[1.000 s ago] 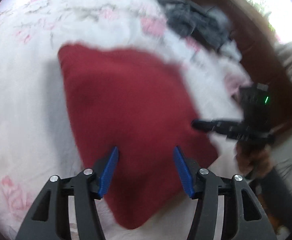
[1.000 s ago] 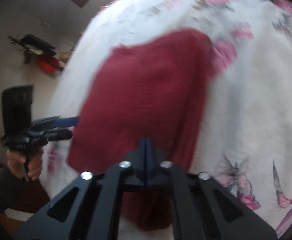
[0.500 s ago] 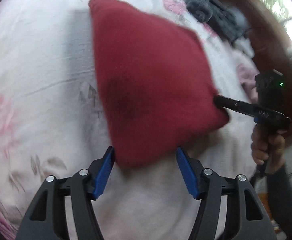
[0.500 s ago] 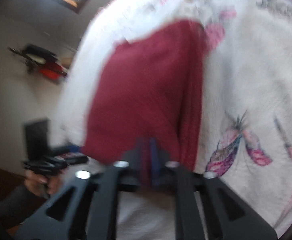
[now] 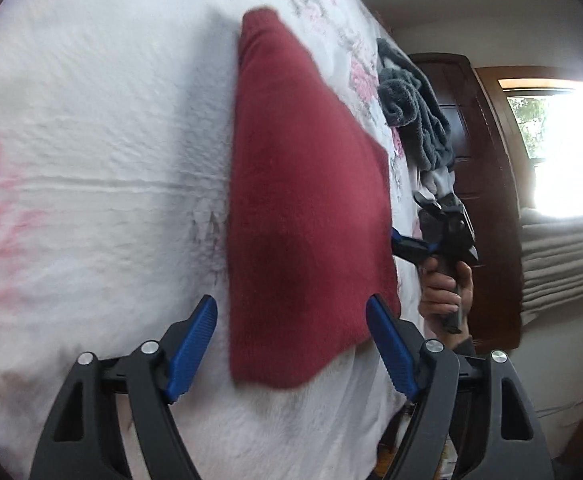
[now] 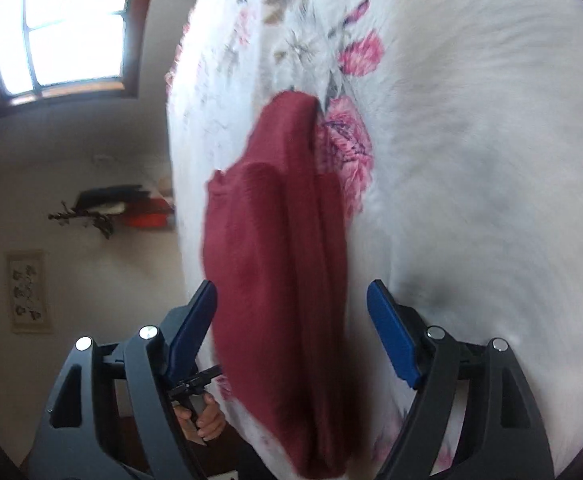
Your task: Fold small clothes
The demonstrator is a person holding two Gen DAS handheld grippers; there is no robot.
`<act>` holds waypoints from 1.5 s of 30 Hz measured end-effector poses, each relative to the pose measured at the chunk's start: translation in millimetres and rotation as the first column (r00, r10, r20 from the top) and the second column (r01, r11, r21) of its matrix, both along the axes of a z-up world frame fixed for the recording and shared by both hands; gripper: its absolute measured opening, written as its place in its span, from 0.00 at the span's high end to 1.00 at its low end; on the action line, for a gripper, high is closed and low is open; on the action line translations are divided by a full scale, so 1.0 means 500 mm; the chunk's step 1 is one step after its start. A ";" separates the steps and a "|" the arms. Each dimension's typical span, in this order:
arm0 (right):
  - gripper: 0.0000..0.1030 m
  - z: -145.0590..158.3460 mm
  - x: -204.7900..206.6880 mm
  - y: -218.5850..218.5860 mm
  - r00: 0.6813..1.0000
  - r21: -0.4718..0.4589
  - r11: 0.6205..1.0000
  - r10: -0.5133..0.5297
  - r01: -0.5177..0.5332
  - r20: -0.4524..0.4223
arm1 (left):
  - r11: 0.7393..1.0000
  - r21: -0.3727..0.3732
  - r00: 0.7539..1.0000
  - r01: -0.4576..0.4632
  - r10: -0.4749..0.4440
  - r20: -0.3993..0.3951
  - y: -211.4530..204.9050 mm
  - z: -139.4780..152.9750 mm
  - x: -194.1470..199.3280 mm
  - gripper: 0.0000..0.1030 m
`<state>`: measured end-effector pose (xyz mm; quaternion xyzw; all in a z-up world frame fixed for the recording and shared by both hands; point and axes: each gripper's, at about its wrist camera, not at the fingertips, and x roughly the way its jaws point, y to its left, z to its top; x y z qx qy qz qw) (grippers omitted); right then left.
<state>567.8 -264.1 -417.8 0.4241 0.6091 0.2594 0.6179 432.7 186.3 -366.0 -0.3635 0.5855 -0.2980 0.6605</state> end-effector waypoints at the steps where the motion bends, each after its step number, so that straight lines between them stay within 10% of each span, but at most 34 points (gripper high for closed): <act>1: 0.26 -0.004 0.005 0.008 1.000 -0.008 1.000 0.019 -0.019 -0.003 | 1.000 -0.014 1.000 0.012 -0.012 -0.008 -0.011 -0.010 0.009 0.25; 12: 0.25 -0.003 0.069 0.104 0.985 -0.040 0.986 0.162 -0.160 0.063 | 0.988 -0.121 0.995 0.097 -0.100 -0.024 -0.066 -0.040 0.032 0.27; 21: 0.27 -0.014 0.086 0.178 0.971 -0.060 0.977 0.209 -0.203 0.114 | 0.994 -0.058 0.993 0.094 -0.097 -0.061 -0.090 -0.039 0.036 0.28; 28: 0.55 -0.023 0.084 0.177 0.979 -0.043 0.986 0.166 -0.162 0.119 | 0.995 0.008 0.992 0.095 -0.094 -0.082 -0.093 -0.034 0.041 0.56; 45: 0.62 0.084 0.043 0.208 0.975 -0.068 0.993 0.105 -0.094 0.195 | 0.996 0.061 0.998 0.069 -0.069 -0.003 -0.082 0.044 0.045 0.71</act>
